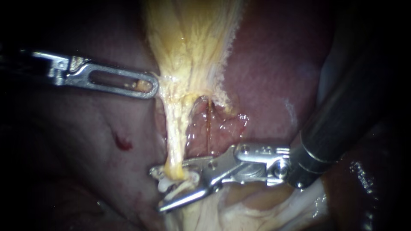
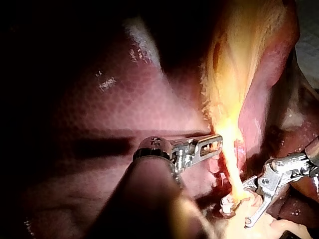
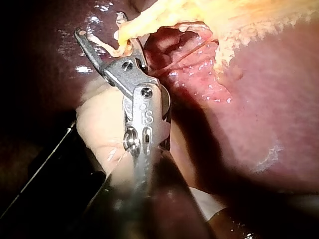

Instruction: Clipping second clip left tube

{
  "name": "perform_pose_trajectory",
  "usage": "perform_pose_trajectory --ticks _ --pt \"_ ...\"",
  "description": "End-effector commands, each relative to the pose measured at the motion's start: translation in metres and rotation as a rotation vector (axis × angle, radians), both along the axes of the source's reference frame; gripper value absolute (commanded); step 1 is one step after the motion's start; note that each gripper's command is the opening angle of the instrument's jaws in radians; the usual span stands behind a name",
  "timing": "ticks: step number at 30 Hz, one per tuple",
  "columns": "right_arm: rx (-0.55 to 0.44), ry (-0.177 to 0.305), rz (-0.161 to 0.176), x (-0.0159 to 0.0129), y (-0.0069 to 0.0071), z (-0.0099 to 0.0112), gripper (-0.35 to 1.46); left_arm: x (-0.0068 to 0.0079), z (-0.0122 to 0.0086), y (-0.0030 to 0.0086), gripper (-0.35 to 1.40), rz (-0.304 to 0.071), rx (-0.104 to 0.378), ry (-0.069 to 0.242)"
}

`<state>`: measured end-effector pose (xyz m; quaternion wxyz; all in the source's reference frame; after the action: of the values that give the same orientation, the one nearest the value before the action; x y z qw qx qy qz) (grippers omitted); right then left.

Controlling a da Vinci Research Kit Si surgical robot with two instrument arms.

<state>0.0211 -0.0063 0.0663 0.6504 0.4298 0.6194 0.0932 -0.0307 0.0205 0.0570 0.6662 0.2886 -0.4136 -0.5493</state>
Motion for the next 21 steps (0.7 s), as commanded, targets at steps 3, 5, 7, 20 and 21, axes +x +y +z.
perform_pose_trajectory --ticks 3,5,7,20,21 --pt "-0.001 -0.005 0.010 -0.0002 0.0001 0.0002 0.44 0.0000 0.0000 0.0000 -0.35 0.000 0.000 0.000" --pt "-0.001 -0.006 0.012 -0.0005 0.0002 0.0004 0.38 0.0000 0.0000 0.0000 -0.35 0.000 0.000 0.000" --pt "-0.001 -0.006 0.011 -0.0008 0.0003 0.0006 0.32 0.0000 0.0000 0.0000 -0.35 0.000 0.000 0.000" --pt "0.019 0.007 -0.025 -0.0022 0.0012 0.0021 -0.35 0.0000 0.0002 0.0001 -0.35 0.001 0.000 -0.001" --pt "0.030 0.005 -0.030 -0.0022 0.0013 0.0022 -0.35 0.0000 0.0002 0.0001 -0.35 0.001 0.000 -0.001"
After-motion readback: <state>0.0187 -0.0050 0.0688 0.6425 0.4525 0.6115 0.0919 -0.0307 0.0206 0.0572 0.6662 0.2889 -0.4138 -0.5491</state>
